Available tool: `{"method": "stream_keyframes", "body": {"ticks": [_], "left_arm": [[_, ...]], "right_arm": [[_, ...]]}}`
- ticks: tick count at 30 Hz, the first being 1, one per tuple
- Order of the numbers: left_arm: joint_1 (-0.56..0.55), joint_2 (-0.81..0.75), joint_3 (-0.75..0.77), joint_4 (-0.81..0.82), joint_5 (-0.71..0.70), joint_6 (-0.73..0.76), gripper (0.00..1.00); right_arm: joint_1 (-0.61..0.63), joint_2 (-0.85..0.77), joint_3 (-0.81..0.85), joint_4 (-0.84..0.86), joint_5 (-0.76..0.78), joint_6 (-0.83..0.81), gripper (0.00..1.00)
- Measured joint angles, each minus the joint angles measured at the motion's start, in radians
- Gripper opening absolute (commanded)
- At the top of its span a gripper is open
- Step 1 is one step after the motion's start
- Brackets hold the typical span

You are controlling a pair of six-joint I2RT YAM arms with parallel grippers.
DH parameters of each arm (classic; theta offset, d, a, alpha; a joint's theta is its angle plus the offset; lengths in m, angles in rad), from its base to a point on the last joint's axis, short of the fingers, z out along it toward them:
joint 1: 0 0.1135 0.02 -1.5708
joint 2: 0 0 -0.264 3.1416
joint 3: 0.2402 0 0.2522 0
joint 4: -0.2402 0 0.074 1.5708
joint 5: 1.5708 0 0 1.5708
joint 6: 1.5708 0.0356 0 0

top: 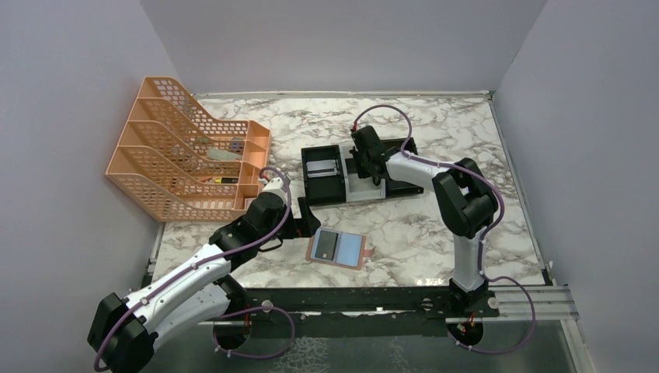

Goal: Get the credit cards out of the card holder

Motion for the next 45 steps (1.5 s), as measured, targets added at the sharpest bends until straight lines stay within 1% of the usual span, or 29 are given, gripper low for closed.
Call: {"method": "stream_keyframes", "body": {"ticks": [3,8,11,15,17,20,22,23,24,27,30,33,36,40,45], "left_arm": [[0.0,0.0,0.0,0.0,0.0,0.0,0.99],[0.0,0.002,0.0,0.003,0.006,0.0,0.99],[0.0,0.011,-0.001,0.016,0.018,0.0,0.99],[0.0,0.034,-0.028,0.083,0.039,0.001,0.96],[0.0,0.059,-0.04,0.112,0.056,0.001,0.92],[0.0,0.115,-0.042,0.144,0.086,0.005,0.88],[0.0,0.143,-0.042,0.156,0.104,0.009,0.86],[0.0,0.152,-0.042,0.16,0.11,0.011,0.84],[0.0,0.16,-0.042,0.166,0.117,0.013,0.83],[0.0,0.168,-0.051,0.196,0.136,0.012,0.77],[0.0,0.179,-0.055,0.217,0.154,0.011,0.73],[0.0,0.192,-0.055,0.236,0.172,0.009,0.72],[0.0,0.198,-0.055,0.238,0.176,0.009,0.71],[0.0,0.197,-0.055,0.237,0.177,0.006,0.71],[0.0,0.188,-0.071,0.24,0.195,-0.003,0.72]], "right_arm": [[0.0,0.0,0.0,0.0,-0.002,-0.002,0.07],[0.0,-0.045,-0.047,0.006,-0.037,-0.002,0.17],[0.0,-0.138,-0.126,0.031,-0.077,-0.001,0.21],[0.0,-0.241,-0.189,0.059,-0.107,0.006,0.23],[0.0,-0.299,-0.241,0.087,-0.121,0.014,0.32],[0.0,-0.42,-0.368,0.119,-0.152,0.034,0.35],[0.0,-0.507,-0.448,0.138,-0.177,0.055,0.43],[0.0,-0.558,-0.492,0.153,-0.201,0.071,0.44],[0.0,-0.604,-0.528,0.167,-0.227,0.086,0.43],[0.0,-0.721,-0.631,0.254,-0.335,0.144,0.37],[0.035,-0.769,-0.715,0.344,-0.432,0.214,0.35],[0.154,-0.741,-0.76,0.401,-0.469,0.278,0.28],[0.268,-0.706,-0.788,0.443,-0.471,0.352,0.27],[0.343,-0.671,-0.816,0.501,-0.447,0.454,0.26],[0.378,-0.593,-0.821,0.568,-0.425,0.55,0.26]]}}
